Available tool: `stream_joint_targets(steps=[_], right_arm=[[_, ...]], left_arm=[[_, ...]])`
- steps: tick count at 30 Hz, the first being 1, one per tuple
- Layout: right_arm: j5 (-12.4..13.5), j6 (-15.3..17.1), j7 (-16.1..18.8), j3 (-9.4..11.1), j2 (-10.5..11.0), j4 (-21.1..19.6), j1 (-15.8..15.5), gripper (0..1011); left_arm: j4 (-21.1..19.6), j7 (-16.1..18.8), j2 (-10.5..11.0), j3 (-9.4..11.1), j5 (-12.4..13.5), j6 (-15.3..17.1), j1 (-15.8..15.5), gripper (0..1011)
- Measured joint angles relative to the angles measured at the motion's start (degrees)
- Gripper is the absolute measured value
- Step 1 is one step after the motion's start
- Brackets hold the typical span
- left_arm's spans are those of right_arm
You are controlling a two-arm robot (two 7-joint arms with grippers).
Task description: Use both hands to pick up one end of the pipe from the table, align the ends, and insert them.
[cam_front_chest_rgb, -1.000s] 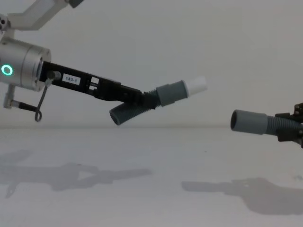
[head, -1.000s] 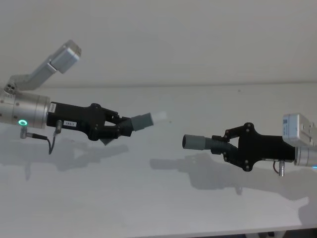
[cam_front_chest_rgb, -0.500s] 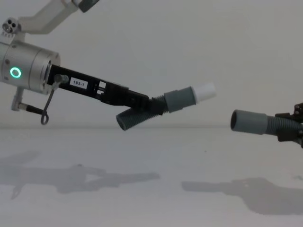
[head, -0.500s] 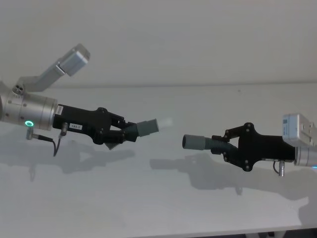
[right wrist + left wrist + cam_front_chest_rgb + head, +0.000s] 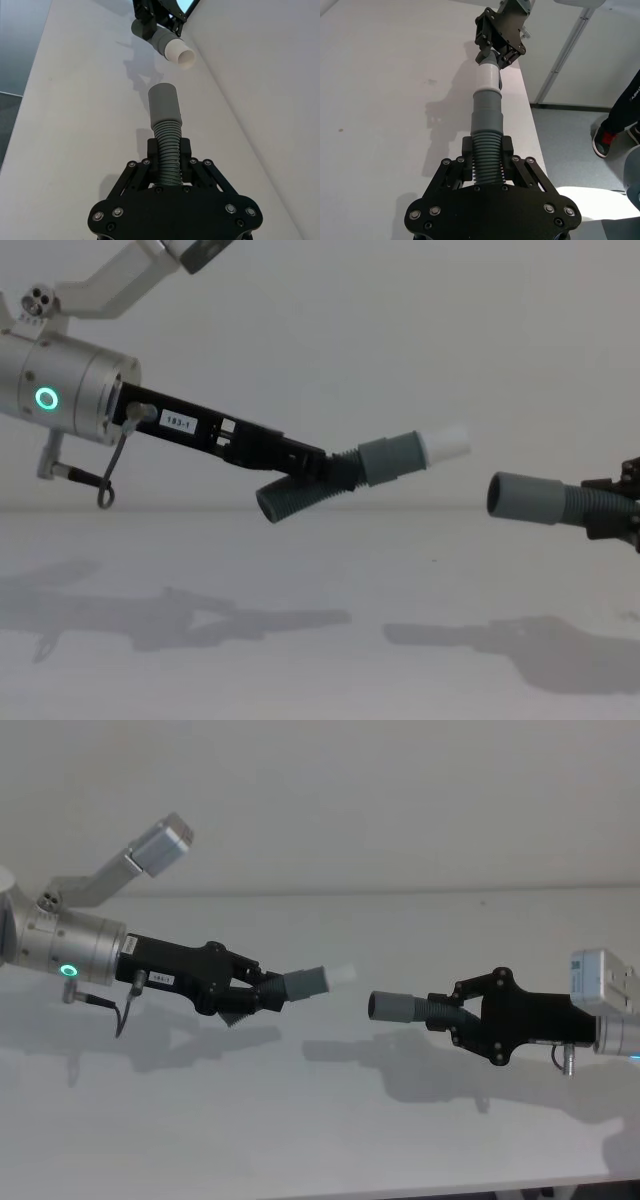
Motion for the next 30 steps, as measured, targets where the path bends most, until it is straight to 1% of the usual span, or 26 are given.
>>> stream_joint_targets(steps=[8, 14, 20, 30], right_arm=[[-0.5, -0.7, -0.2, -0.1, 0.1, 0.0, 0.2, 222], [-2.0, -2.2, -0.7, -0.4, 0.4, 0.2, 0.8, 219], [-3.4, -3.8, -0.9, -0.9, 0.6, 0.6, 1.6, 219], [-4.4, -5.2, -0.9, -1.7, 0.8, 0.7, 2.2, 219]], left_arm=[[1.5, -0.6, -0.6, 0.8, -0.2, -0.6, -0.6, 293], [1.6, -0.7, -0.6, 1.2, -0.4, -0.7, -0.7, 293], [0.8, -0.7, 0.0, 1.6, -0.7, -0.2, -0.4, 293], [-0.7, -0.8, 0.8, 2.1, -1.2, 0.9, 0.4, 293]])
